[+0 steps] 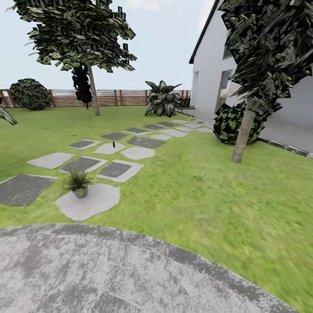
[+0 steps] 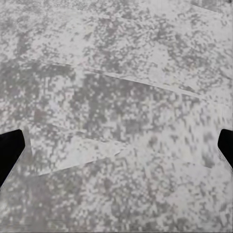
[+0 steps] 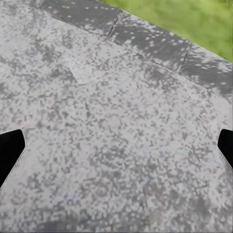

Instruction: Pick up the pesticide atomizer in the garden and spray insectifuge to fully cover both potted plants in the garden.

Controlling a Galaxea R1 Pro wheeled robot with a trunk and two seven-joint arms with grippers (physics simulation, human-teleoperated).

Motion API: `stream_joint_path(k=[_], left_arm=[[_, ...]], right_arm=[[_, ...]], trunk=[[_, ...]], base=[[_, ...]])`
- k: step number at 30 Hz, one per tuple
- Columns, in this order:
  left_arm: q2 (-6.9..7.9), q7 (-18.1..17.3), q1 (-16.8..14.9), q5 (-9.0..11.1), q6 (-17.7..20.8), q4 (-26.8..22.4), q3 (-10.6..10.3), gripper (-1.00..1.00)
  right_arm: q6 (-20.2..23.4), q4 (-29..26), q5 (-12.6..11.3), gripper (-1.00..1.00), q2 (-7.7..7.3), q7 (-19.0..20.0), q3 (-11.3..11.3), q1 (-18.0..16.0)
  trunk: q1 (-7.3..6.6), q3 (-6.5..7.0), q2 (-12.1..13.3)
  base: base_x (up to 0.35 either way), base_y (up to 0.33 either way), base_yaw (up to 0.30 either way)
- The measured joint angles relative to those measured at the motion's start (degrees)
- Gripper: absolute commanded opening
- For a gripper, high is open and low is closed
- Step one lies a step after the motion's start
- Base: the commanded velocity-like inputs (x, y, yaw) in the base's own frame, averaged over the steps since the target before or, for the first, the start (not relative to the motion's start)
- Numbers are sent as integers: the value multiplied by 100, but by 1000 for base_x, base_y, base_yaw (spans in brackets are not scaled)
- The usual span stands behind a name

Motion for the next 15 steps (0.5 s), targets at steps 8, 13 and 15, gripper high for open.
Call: stream_joint_path(k=[8, 13, 15], left_arm=[[12, 0, 0, 33, 0, 0, 7, 100], [14, 0, 0, 46, -2, 0, 9, 100], [12, 0, 0, 42, -2, 0, 9, 100]], right_arm=[[0, 2, -4, 100, 0, -1, 0, 0], [0, -3, -7, 100, 0, 0, 0, 0], [0, -4, -10, 100, 0, 0, 0, 0]], trunk=[[0, 0, 0], [0, 0, 0], [0, 0, 0]], base=[[340, 0, 0], [340, 0, 0], [340, 0, 0]])
